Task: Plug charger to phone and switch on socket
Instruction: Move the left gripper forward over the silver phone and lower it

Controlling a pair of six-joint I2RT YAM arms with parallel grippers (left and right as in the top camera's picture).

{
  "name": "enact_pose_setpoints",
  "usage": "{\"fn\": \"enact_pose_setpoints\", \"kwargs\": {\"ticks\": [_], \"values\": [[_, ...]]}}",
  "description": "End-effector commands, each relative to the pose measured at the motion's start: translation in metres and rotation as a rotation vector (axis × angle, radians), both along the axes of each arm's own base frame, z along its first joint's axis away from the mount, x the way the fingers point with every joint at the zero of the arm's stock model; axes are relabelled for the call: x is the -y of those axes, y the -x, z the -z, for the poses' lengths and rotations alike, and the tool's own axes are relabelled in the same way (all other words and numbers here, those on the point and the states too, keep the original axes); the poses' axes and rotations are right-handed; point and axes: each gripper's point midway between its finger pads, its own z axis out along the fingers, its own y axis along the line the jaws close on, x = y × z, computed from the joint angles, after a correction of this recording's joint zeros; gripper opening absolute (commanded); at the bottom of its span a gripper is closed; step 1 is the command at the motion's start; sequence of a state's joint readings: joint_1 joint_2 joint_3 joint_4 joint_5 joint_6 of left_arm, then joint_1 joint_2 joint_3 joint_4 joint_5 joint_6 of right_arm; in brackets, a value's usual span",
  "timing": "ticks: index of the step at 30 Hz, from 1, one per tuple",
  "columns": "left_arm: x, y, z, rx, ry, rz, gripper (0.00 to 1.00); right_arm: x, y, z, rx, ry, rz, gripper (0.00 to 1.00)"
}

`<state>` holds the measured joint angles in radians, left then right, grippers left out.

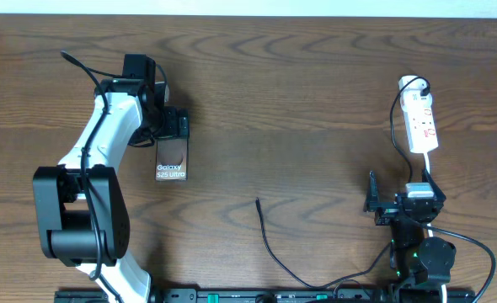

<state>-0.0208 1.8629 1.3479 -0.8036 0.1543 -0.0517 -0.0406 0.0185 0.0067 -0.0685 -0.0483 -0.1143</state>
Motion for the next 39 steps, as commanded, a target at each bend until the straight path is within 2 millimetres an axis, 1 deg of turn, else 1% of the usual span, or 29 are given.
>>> {"fn": "enact_pose_setpoints", "kwargs": {"ticks": [1,9,12,15,21,23,26,28,30,33,39], "values": [[-0.005,0.005,0.007,-0.018,-0.022,0.000,0.98,-0.001,0.000,0.000,0.000,0.007,-0.005,0.99],[-0.005,0.016,0.018,-0.050,-0.027,0.029,0.98,-0.001,0.000,0.000,0.000,0.007,-0.005,0.99],[-0.005,0.021,0.026,-0.057,-0.028,0.028,0.98,-0.001,0.000,0.000,0.000,0.007,-0.005,0.99],[-0.007,0.020,0.030,-0.046,-0.040,0.026,0.98,-0.001,0.000,0.000,0.000,0.007,-0.005,0.99],[-0.006,0.020,0.031,-0.047,-0.041,0.028,0.98,-0.001,0.000,0.000,0.000,0.007,-0.005,0.99],[-0.004,0.021,0.033,-0.046,-0.041,0.035,0.98,-0.001,0.000,0.000,0.000,0.007,-0.005,0.99],[0.006,0.022,0.040,-0.034,-0.046,0.063,0.98,-0.001,0.000,0.000,0.000,0.007,-0.005,0.99],[0.007,0.022,0.042,-0.024,-0.088,0.081,0.98,-0.001,0.000,0.000,0.000,0.007,-0.005,0.99],[0.009,0.020,0.042,-0.013,-0.124,0.097,0.98,-0.001,0.000,0.000,0.000,0.007,-0.005,0.99],[0.015,0.019,0.042,-0.004,-0.130,0.113,0.98,-0.001,0.000,0.000,0.000,0.007,-0.005,0.99],[0.012,0.017,0.042,0.002,-0.134,0.097,0.98,-0.001,0.000,0.000,0.000,0.007,-0.005,0.99]]}}
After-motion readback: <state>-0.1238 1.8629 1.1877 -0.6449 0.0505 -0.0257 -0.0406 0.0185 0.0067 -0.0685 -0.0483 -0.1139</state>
